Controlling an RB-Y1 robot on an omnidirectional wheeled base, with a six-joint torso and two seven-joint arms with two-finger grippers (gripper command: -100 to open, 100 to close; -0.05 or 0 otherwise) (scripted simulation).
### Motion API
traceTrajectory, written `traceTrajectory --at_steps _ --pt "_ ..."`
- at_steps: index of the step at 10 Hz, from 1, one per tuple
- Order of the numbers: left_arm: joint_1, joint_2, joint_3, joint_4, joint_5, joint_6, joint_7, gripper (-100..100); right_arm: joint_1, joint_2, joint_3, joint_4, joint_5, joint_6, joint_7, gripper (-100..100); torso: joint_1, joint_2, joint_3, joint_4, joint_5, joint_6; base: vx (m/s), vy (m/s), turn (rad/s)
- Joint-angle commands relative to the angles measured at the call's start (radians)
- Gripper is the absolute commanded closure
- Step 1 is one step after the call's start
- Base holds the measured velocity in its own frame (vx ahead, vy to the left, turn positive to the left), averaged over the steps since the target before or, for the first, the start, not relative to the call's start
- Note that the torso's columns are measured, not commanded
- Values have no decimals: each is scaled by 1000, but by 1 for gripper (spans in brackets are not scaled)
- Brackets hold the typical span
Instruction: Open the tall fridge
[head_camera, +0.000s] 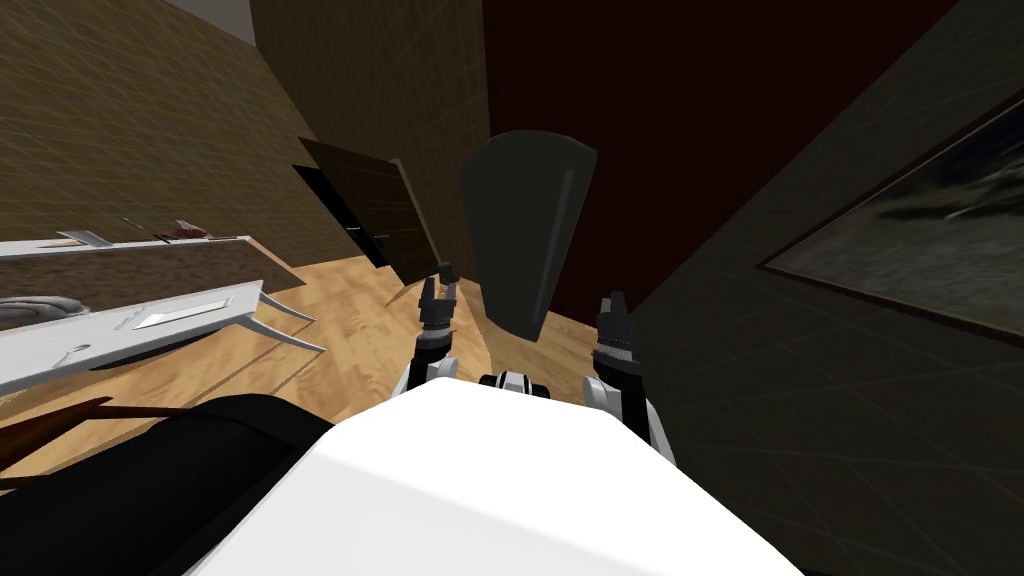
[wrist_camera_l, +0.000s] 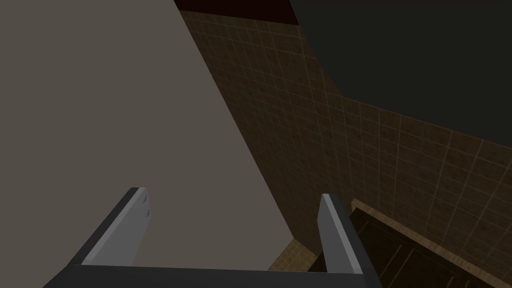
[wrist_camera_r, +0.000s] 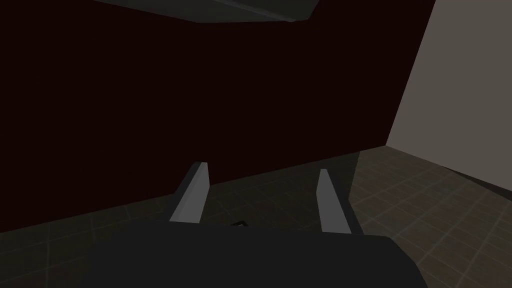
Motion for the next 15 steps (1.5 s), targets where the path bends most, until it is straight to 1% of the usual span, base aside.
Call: traceTrajectory --at_steps 1,4,8,9,11,13,14,15 --pt "0 0 0 0 0 0 0 0 13 -64 -17 -2 5 15 2 -100 1 33 -69 33 0 0 35 30 -34" --pt "0 0 0 0 0 0 0 0 42 -153 -58 -9 18 51 6 -100 2 45 -95 46 1 0 61 62 -47" --pt "0 0 0 0 0 0 0 0 102 -272 -138 -27 42 121 16 -100 0 46 -94 47 0 0 88 86 -72" --pt "0 0 0 0 0 0 0 0 102 -282 -138 -27 42 121 16 -100 0 46 -94 47 0 0 79 57 -28" --pt "0 0 0 0 0 0 0 0 138 -348 -186 -40 57 163 22 -100 -1 47 -93 47 0 0 91 74 -76" --pt "0 0 0 0 0 0 0 0 178 -409 -238 -55 73 208 28 -100 2 45 -95 46 1 0 126 121 -92" --pt "0 0 0 0 0 0 0 0 178 -421 -238 -55 73 208 28 -100 3 46 -95 46 1 0 69 100 -37" --pt "0 0 0 0 0 0 0 0 198 -456 -264 -62 81 231 31 -100 -1 49 -93 47 0 0 64 66 -53"
